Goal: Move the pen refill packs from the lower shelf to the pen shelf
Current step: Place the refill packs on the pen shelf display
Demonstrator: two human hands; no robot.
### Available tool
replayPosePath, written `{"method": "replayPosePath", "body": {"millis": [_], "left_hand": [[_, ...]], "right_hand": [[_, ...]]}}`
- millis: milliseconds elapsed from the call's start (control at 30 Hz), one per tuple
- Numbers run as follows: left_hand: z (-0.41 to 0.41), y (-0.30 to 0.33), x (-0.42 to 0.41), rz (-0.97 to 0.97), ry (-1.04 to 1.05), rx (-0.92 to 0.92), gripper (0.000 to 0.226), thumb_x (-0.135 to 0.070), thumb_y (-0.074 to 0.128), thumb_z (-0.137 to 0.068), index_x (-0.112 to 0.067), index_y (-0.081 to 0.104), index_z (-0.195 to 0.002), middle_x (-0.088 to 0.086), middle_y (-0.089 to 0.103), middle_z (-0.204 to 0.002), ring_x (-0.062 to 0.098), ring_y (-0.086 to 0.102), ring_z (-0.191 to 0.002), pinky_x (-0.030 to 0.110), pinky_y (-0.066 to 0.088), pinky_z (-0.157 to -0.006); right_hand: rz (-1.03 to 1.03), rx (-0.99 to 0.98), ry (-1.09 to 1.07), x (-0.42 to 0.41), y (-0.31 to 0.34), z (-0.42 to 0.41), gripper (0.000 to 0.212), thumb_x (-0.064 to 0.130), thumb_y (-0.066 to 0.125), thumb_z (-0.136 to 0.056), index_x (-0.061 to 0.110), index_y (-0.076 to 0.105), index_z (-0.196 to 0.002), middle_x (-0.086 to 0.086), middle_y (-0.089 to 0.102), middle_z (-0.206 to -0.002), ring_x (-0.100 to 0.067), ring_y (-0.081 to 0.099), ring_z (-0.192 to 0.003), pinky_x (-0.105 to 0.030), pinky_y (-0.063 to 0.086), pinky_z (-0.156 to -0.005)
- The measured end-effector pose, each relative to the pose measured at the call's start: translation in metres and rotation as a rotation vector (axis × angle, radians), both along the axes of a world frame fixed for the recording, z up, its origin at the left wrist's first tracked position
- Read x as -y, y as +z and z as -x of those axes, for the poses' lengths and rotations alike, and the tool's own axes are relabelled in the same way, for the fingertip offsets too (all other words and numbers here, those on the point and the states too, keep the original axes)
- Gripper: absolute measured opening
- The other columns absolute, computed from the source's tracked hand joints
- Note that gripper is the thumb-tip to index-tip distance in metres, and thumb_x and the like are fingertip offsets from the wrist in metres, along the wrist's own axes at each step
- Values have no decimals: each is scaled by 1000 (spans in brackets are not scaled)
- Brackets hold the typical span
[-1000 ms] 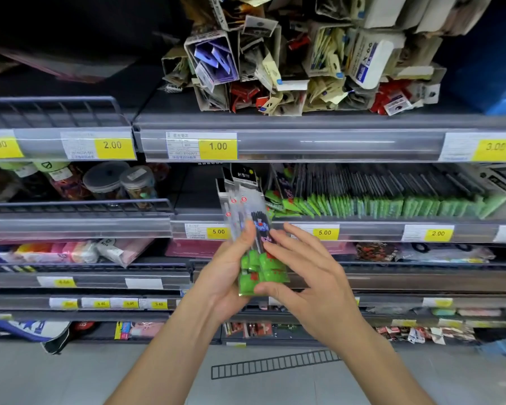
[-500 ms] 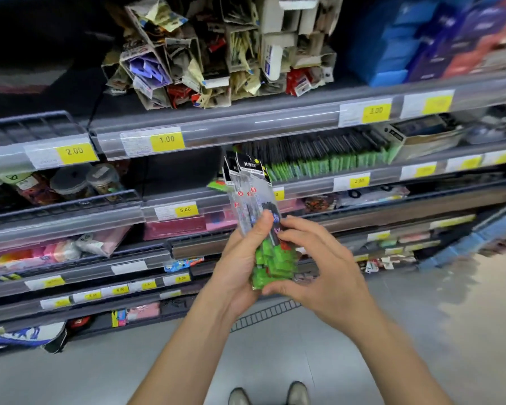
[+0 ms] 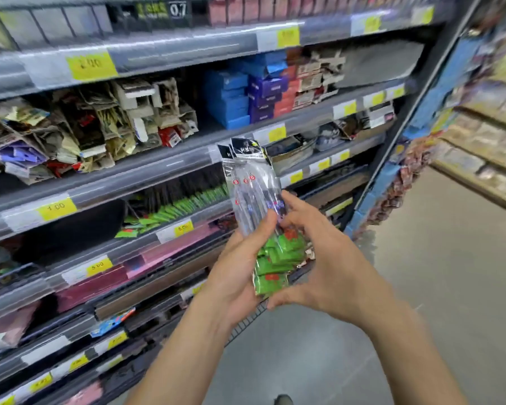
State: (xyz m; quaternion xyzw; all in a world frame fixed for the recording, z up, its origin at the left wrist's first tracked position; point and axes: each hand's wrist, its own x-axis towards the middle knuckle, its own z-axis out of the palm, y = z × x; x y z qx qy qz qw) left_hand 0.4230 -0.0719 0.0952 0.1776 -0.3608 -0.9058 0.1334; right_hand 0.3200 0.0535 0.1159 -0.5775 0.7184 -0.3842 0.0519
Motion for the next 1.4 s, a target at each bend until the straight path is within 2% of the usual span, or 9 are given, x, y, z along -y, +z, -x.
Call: {"method": "replayPosePath", "body": {"millis": [100, 233, 467, 600, 700, 767, 1167, 1333, 1400], "left_hand": [[25, 7, -16, -12, -72, -23, 86, -44, 96, -69, -13, 63, -142, 16, 75, -126, 32, 74, -111, 44, 61, -90], [64, 23, -36, -50, -174, -74, 72, -44, 89, -76, -14, 68, -139, 14, 74, -125, 30, 72, -113, 51, 51, -110], [148, 23, -87, 58, -178, -35, 45, -10, 78, -78, -3, 74, -122, 17, 77, -102, 31, 76, -88, 43, 64, -77], [190, 16, -97, 25, -165, 30, 36, -2, 77, -71, -3, 78, -107, 19, 79, -95, 29, 77, -77, 38, 65, -70], [221, 12, -91, 37, -91, 77, 37, -10, 75, -69, -1, 73, -105, 18, 78, -88, 29, 75, -70, 37, 63, -68], [244, 10, -85, 70, -51, 116, 51, -8, 75, -70, 6, 67, -118, 26, 74, -98, 36, 71, -79, 49, 58, -86], [427, -12, -60, 39, 133, 148, 78, -15, 92, -63, -9, 60, -133, 21, 79, -109, 39, 78, -86, 54, 65, -74], [490, -4, -53, -48, 170, 164, 40, -10, 78, -73, -11, 60, -109, 15, 75, -83, 31, 73, -65, 47, 62, -61], [510, -1, -53, -57, 219, 190, 52, -12, 81, -62, -13, 58, -109, 16, 75, -83, 32, 73, -64, 49, 61, -63]], "right_hand": [[-27, -25, -74, -22, 10, 17, 99, 57, 95, -51, 22, 50, -132, 20, 24, -165, -4, 46, -138, -41, 48, -107], [49, -65, -151, -56, 19, 46, 94, 52, 97, -54, 25, 48, -129, 13, 27, -165, -10, 50, -137, -44, 51, -103], [100, -167, -239, -118, 19, 118, 85, 51, 94, -61, 18, 60, -132, 4, 37, -162, -12, 44, -144, -39, 47, -109], [137, 167, -201, -137, 14, 162, 63, 44, 91, -69, 36, 69, -127, 15, 47, -155, -2, 47, -139, -22, 41, -110], [341, 691, -331, -129, 10, 188, 32, 41, 86, -77, 37, 78, -107, 5, 75, -115, -11, 69, -106, -32, 61, -81], [347, 895, -441, -117, 6, 210, 19, 41, 78, -81, 30, 80, -96, 0, 75, -83, -16, 69, -76, -31, 58, -59], [143, 869, -508, -63, -5, 389, 20, 26, 74, -91, 16, 78, -75, -5, 56, -52, -16, 52, -46, -37, 47, -53], [138, 911, -469, -59, 11, 453, 17, 25, 75, -89, 16, 79, -74, -8, 57, -54, -19, 55, -48, -34, 54, -57], [124, 981, -425, -58, 15, 478, 18, 25, 74, -89, 14, 78, -75, -11, 55, -56, -22, 54, -51, -31, 53, -55]]}}
